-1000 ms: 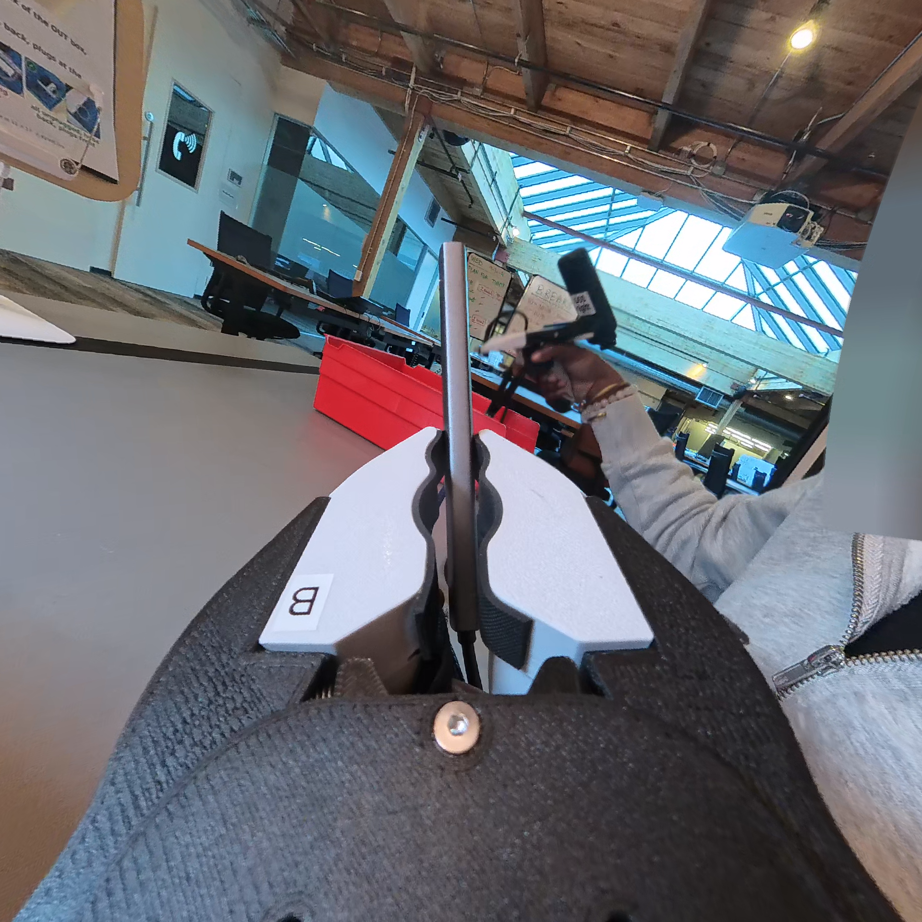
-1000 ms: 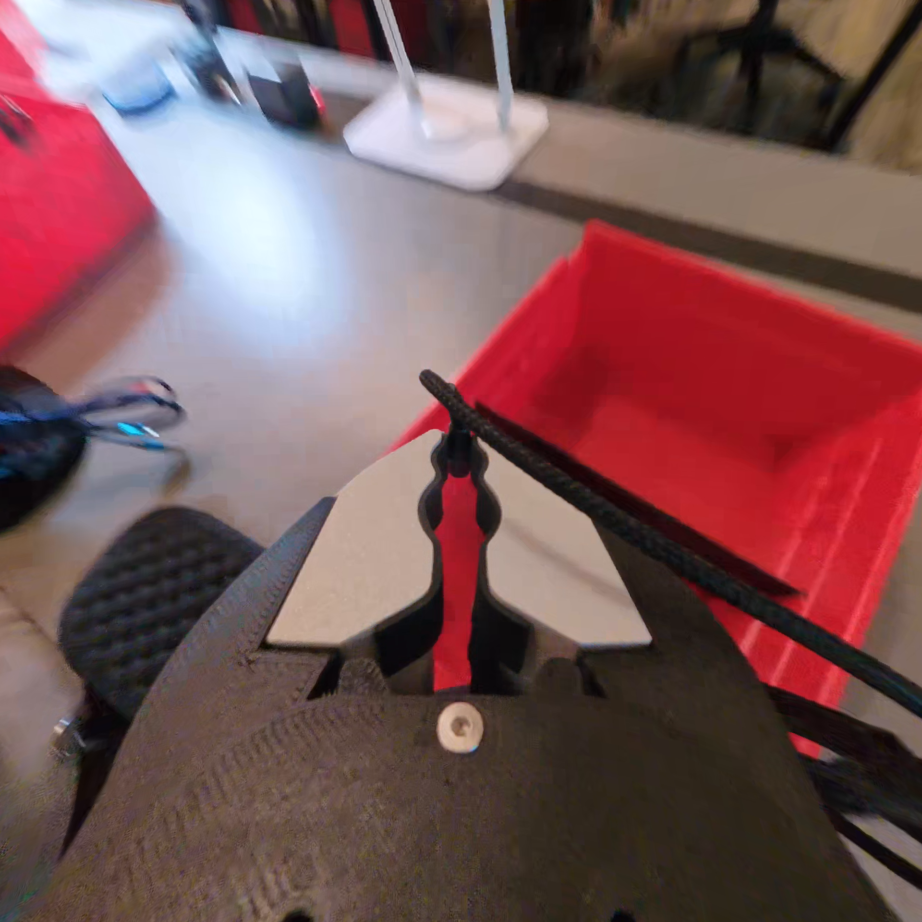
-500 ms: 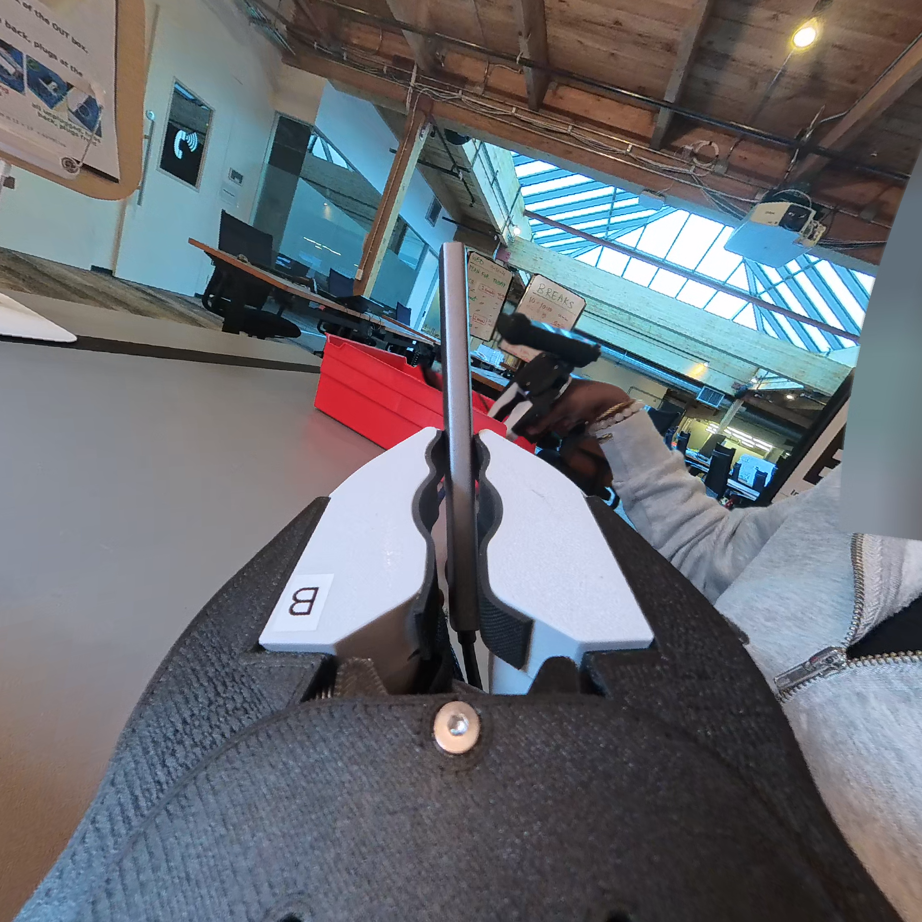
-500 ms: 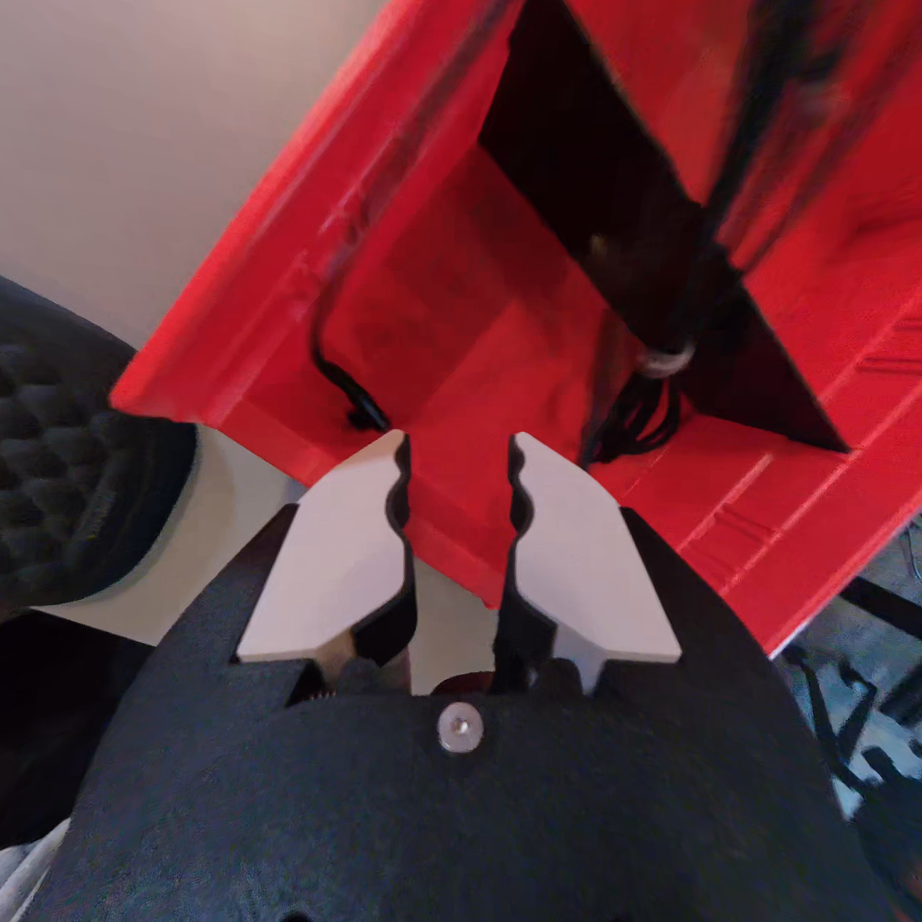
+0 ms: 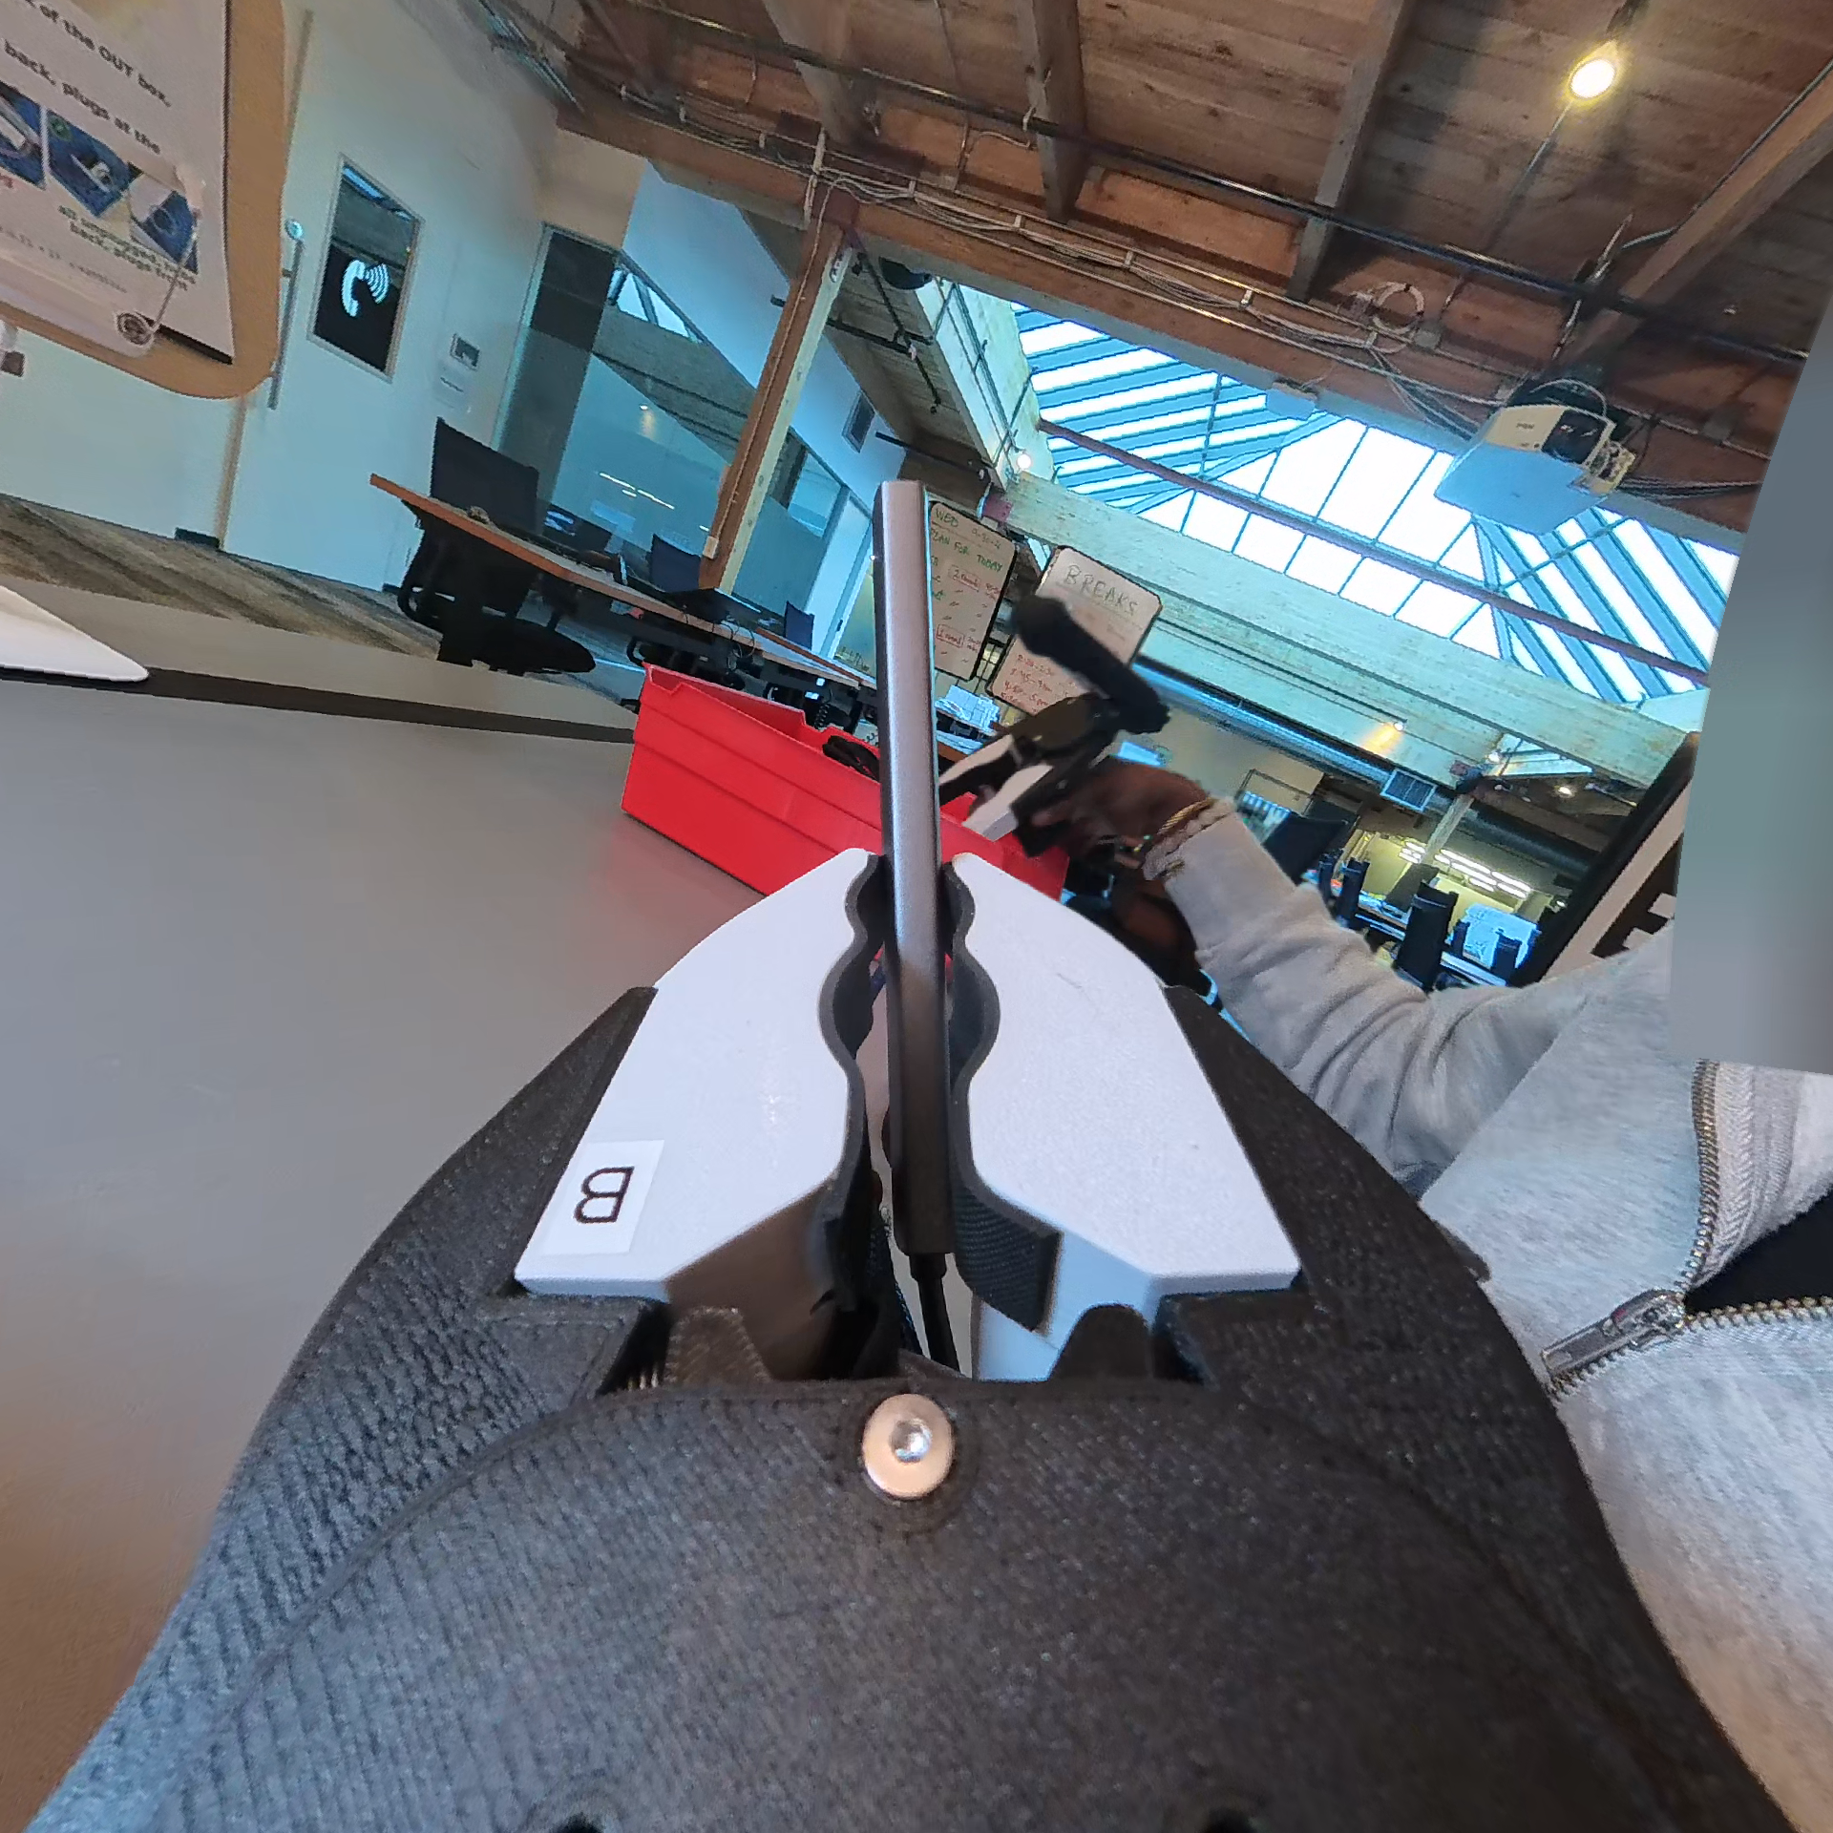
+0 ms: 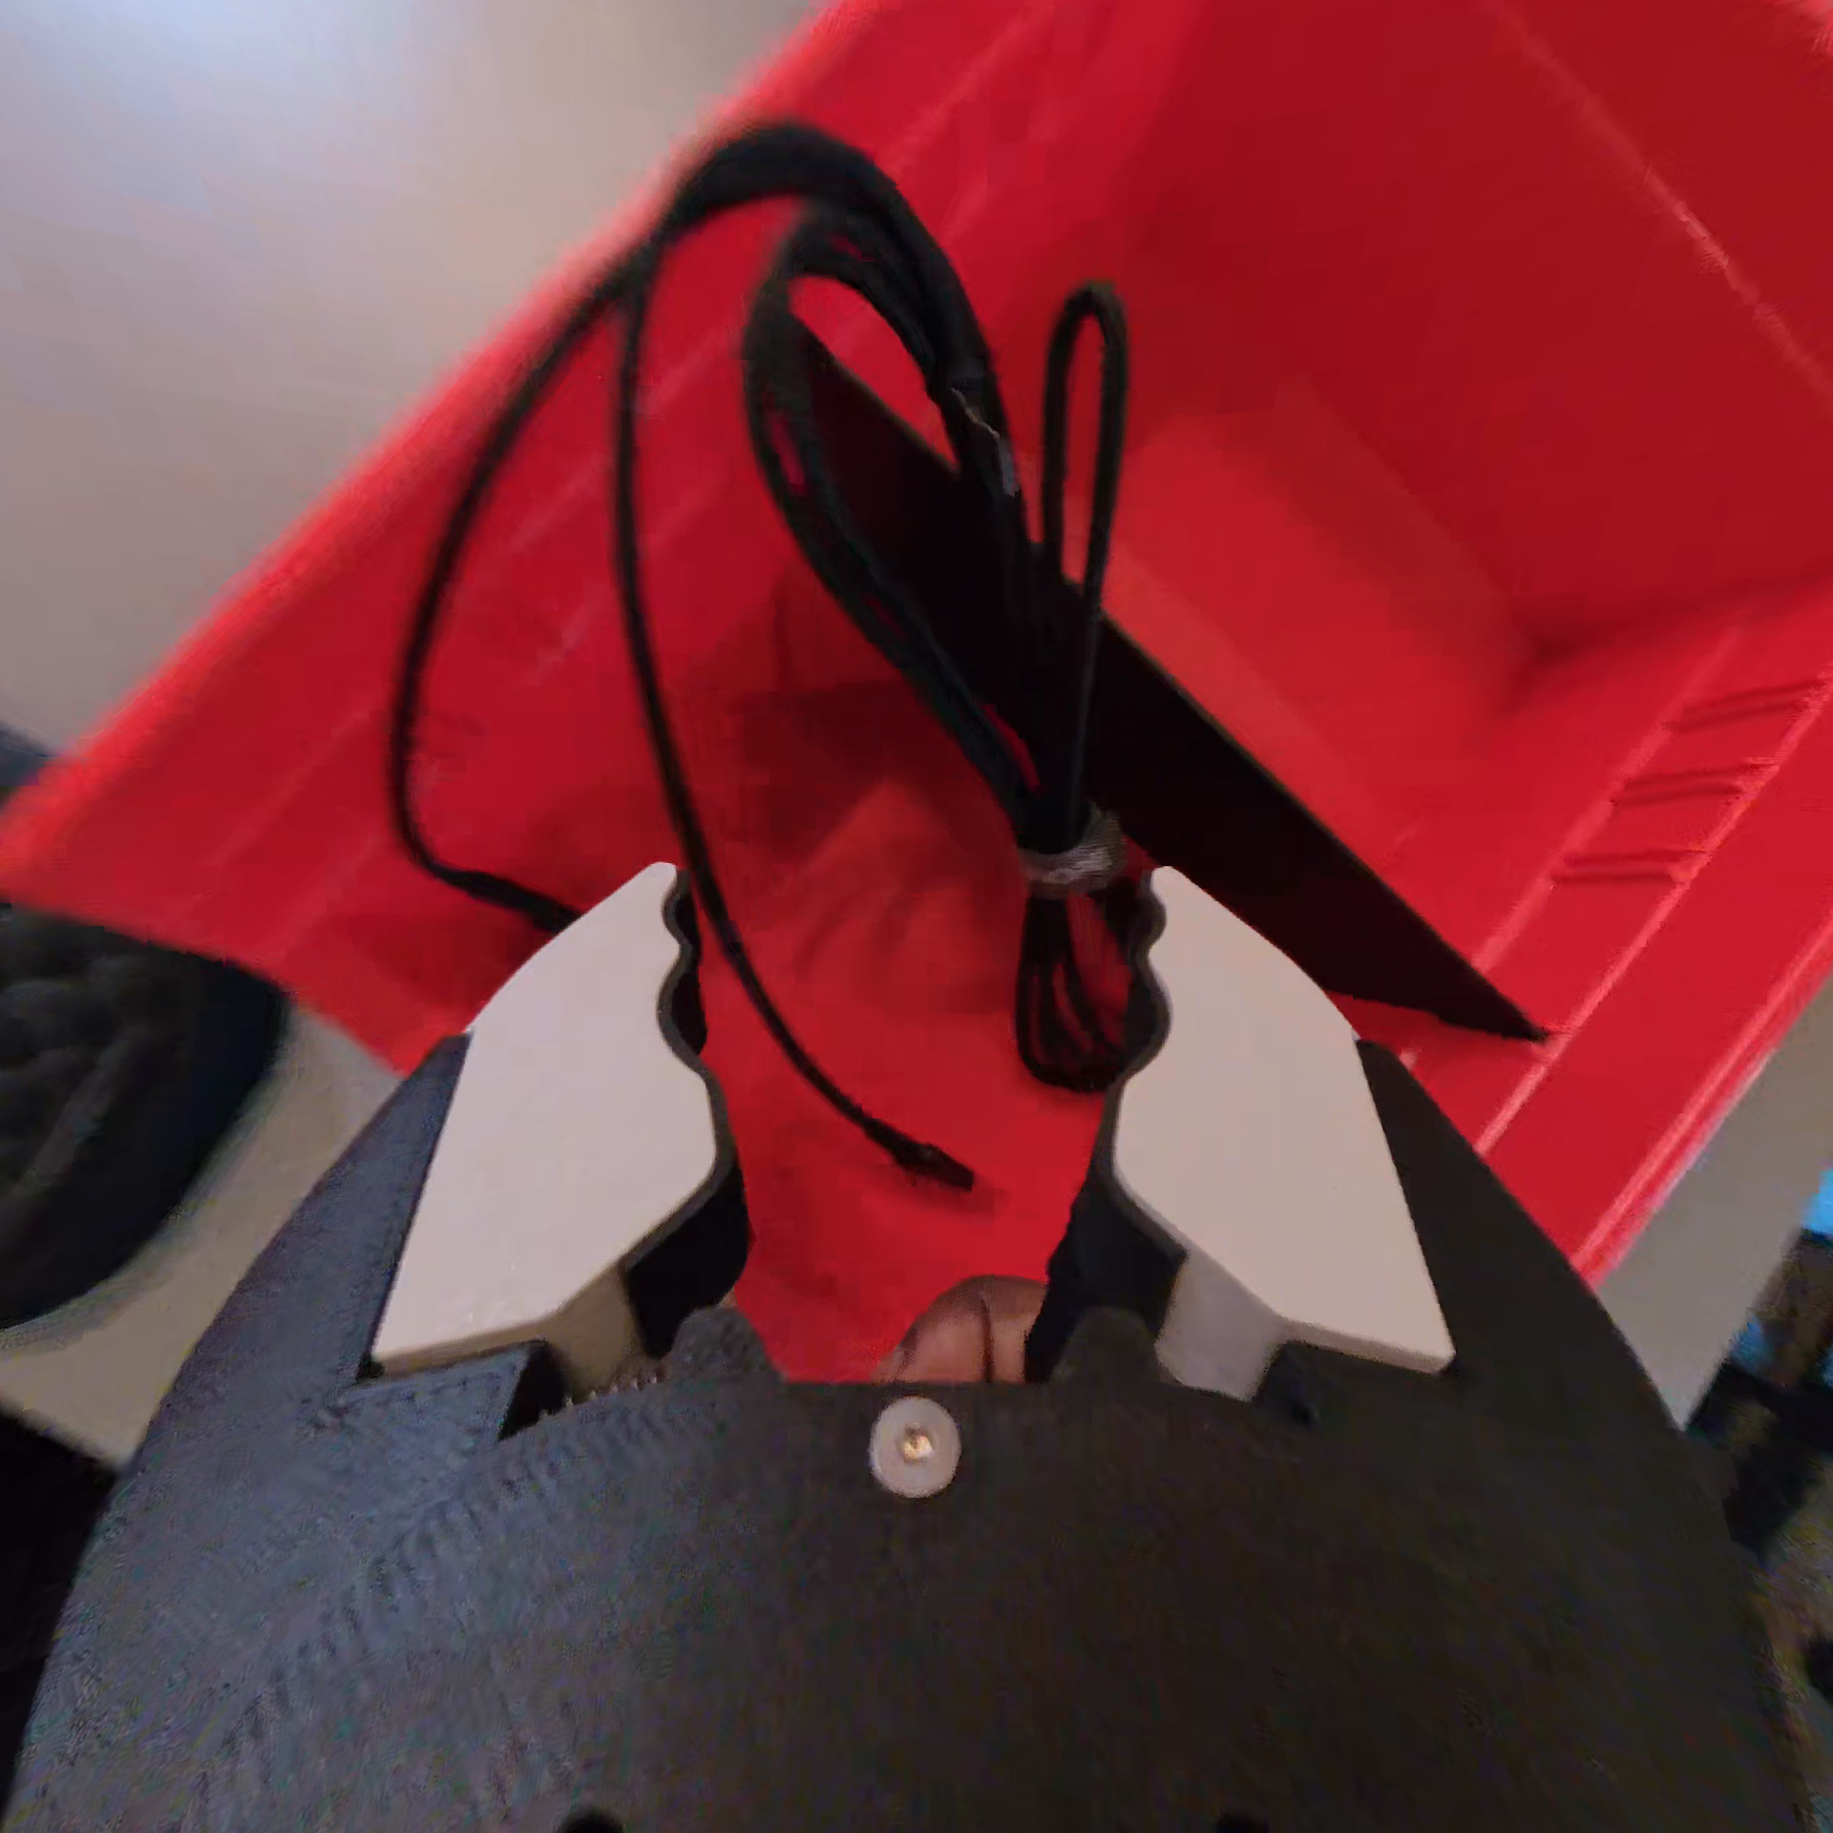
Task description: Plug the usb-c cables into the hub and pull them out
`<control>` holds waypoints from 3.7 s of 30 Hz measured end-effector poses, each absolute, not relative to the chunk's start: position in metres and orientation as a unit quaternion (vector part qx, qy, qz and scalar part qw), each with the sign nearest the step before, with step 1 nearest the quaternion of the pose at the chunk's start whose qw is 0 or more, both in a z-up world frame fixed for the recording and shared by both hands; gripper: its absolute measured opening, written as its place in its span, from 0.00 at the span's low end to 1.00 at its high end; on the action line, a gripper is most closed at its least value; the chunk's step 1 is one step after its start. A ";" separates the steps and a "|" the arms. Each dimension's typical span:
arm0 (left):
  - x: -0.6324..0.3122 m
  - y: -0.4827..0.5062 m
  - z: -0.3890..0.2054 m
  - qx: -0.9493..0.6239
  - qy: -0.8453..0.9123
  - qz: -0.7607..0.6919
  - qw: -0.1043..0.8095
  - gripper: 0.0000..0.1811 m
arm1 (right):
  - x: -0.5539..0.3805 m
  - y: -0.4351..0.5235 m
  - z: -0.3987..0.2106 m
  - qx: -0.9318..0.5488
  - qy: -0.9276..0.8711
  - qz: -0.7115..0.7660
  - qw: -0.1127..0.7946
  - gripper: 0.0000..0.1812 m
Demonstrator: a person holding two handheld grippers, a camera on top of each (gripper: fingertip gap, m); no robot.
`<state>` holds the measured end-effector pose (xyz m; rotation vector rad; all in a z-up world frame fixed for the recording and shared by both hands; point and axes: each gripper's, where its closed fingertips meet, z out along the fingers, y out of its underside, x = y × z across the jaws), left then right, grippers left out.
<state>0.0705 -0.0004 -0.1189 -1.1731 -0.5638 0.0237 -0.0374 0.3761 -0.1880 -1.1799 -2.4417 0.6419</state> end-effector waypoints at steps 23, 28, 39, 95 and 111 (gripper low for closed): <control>0.070 0.000 -0.119 -0.546 -0.264 0.004 0.795 0.05 | -0.015 0.351 -0.184 -0.270 -0.912 0.295 0.088 0.54; 0.070 0.000 -0.120 -0.546 -0.265 0.004 0.794 0.05 | -0.012 0.343 -0.186 -0.289 -0.890 0.340 0.096 0.68; 0.069 0.000 -0.120 -0.546 -0.267 0.002 0.794 0.05 | -0.034 0.330 -0.208 -0.393 -0.843 0.307 0.201 0.58; 0.069 -0.001 -0.119 -0.542 -0.266 -0.002 0.797 0.06 | -0.024 0.395 -0.249 -0.198 -0.972 0.058 0.111 0.21; 0.069 0.000 -0.120 -0.544 -0.269 -0.003 0.795 0.06 | -0.035 0.364 -0.247 -0.240 -0.944 0.138 0.181 0.23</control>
